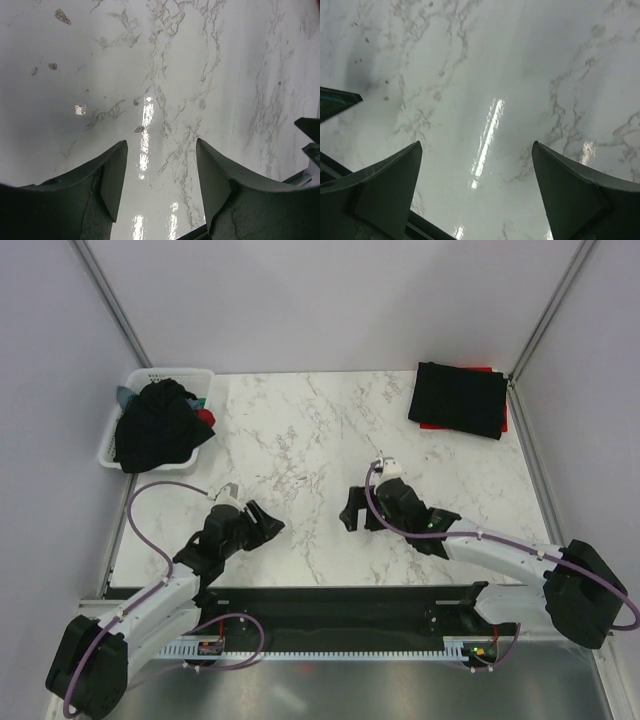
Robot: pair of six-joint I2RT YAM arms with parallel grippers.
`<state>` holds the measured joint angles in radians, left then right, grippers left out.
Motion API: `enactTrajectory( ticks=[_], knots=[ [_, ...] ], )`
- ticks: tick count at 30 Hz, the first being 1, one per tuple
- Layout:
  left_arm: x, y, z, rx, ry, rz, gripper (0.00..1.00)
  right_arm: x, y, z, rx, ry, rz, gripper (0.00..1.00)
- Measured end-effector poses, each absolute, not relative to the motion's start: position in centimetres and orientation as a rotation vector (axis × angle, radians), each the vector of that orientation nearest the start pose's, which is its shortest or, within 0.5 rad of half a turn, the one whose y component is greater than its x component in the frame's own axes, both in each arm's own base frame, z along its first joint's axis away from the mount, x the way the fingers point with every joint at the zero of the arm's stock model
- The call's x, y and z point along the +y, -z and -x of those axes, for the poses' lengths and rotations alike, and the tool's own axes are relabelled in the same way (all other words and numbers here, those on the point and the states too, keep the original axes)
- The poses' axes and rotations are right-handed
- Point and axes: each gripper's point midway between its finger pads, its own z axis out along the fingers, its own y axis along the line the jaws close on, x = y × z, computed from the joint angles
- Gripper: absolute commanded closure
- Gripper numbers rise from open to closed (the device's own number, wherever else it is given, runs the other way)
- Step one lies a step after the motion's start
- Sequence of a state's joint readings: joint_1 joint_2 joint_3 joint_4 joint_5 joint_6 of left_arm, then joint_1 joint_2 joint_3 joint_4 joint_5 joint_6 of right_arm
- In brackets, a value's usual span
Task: Fold and stack the t-shirts
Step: Reset both grippers
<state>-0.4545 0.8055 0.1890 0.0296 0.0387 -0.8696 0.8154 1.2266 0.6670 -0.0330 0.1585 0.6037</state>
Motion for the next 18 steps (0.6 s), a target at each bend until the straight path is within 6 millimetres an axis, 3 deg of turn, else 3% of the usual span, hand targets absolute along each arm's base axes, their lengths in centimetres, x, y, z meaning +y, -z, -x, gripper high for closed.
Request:
enactTrajectory(
  ticks=[3,6,9,10,13,18],
  knots=[
    [-14.9,-5.3,-21.7,2.218,0.786,0.444,0.35,24.1,-8.9,-22.6,2.265,-0.628,0.136,0.02],
    [-14.7,-5.2,-21.4,2.219,0.783,0.446,0.33,24.0,-9.7,-22.6,2.224,-0.663,0.111,0.02],
    [-14.5,-5.3,-21.0,2.217,0.783,0.454,0.25,24.8,-11.2,-23.2,2.163,-0.716,0.101,0.02],
    [-14.4,-5.4,-20.9,2.212,0.785,0.456,0.18,25.0,-11.3,-23.3,2.156,-0.726,0.101,0.02],
    [-14.2,-5.9,-20.7,2.174,0.806,0.455,0.07,25.4,-10.5,-23.5,2.171,-0.724,0.11,0.02],
    [-14.0,-6.8,-20.3,2.1,0.851,0.449,0.0,25.8,-8.5,-23.0,2.238,-0.714,0.144,0.02]
  ],
)
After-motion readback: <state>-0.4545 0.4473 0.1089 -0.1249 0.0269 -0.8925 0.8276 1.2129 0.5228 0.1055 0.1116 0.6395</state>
